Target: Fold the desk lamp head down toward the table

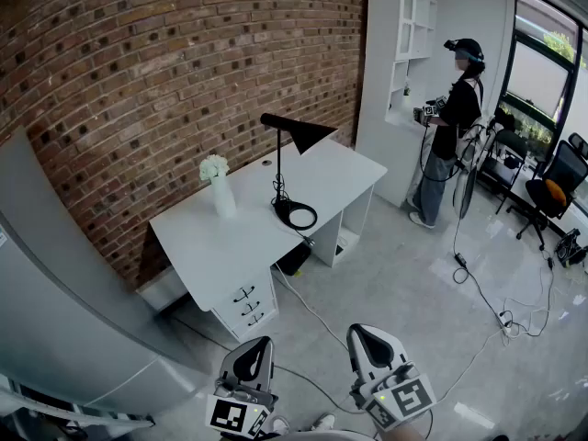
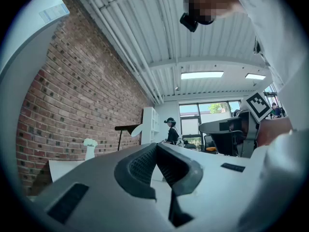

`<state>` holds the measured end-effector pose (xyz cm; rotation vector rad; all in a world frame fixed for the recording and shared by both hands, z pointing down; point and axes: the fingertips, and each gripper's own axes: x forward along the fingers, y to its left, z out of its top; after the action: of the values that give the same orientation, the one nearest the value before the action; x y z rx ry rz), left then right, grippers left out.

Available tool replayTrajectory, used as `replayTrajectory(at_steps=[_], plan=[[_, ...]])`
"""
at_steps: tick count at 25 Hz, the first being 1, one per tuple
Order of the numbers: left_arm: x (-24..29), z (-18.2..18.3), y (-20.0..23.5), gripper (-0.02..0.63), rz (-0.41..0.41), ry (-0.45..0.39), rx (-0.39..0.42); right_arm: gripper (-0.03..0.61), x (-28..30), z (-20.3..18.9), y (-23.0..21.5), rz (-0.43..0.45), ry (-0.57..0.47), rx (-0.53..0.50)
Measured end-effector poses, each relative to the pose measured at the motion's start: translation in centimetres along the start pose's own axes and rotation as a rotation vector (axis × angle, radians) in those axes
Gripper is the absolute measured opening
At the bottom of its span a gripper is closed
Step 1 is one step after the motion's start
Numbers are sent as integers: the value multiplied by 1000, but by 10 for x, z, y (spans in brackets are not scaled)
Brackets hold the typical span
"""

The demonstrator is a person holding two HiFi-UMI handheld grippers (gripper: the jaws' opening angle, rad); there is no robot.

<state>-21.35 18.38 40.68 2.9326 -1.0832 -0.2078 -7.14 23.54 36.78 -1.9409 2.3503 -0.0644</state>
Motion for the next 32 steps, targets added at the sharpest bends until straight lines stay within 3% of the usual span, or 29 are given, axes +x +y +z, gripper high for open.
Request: replayTrajectory(at_steps=[22, 32], plan=[[-7, -2, -17, 8, -7, 0, 10, 18, -19, 0, 1, 6, -7, 14], [5, -4, -29, 8, 42, -5, 38, 18, -38, -3, -22, 29, -21, 29]])
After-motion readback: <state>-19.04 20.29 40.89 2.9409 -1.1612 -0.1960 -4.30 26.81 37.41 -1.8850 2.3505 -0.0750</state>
